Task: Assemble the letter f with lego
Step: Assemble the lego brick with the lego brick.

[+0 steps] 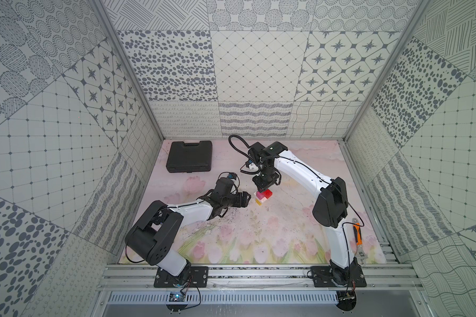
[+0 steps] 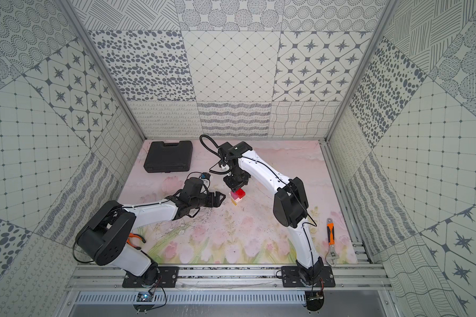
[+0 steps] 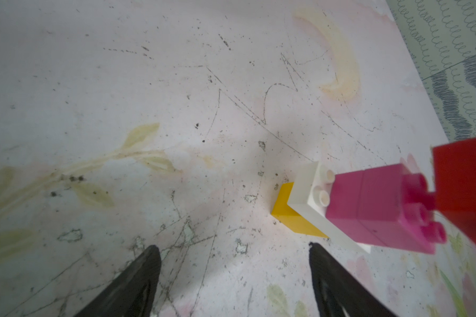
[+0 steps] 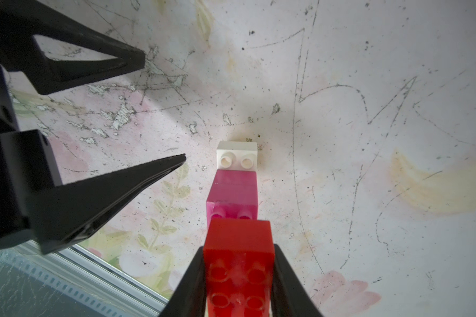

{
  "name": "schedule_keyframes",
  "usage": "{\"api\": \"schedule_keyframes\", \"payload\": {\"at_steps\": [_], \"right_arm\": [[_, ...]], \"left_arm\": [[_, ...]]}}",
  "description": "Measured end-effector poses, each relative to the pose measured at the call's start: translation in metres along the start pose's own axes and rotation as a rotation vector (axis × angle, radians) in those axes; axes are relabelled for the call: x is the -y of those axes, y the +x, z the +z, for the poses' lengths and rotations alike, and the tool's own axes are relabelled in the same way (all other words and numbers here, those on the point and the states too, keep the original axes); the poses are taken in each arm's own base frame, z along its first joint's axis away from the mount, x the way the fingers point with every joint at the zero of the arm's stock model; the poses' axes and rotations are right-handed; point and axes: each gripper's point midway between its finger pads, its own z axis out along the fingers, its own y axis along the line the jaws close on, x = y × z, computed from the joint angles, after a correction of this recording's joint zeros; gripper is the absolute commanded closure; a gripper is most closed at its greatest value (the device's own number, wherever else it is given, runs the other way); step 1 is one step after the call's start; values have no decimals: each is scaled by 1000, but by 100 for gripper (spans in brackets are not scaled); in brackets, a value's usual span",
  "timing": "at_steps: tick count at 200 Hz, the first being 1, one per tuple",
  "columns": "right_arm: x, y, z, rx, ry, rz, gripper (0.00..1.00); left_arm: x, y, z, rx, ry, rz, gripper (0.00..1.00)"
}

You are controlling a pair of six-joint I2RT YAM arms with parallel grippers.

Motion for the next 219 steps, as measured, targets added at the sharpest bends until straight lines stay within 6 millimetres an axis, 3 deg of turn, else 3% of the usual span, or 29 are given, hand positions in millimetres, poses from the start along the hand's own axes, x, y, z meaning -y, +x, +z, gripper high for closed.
{"api": "schedule_keyframes", "payload": {"at_steps": [219], "right_arm": [[-3, 1, 8, -6, -3, -16, 65]], "left_arm": [[2, 0, 1, -3, 5, 2, 15]]}}
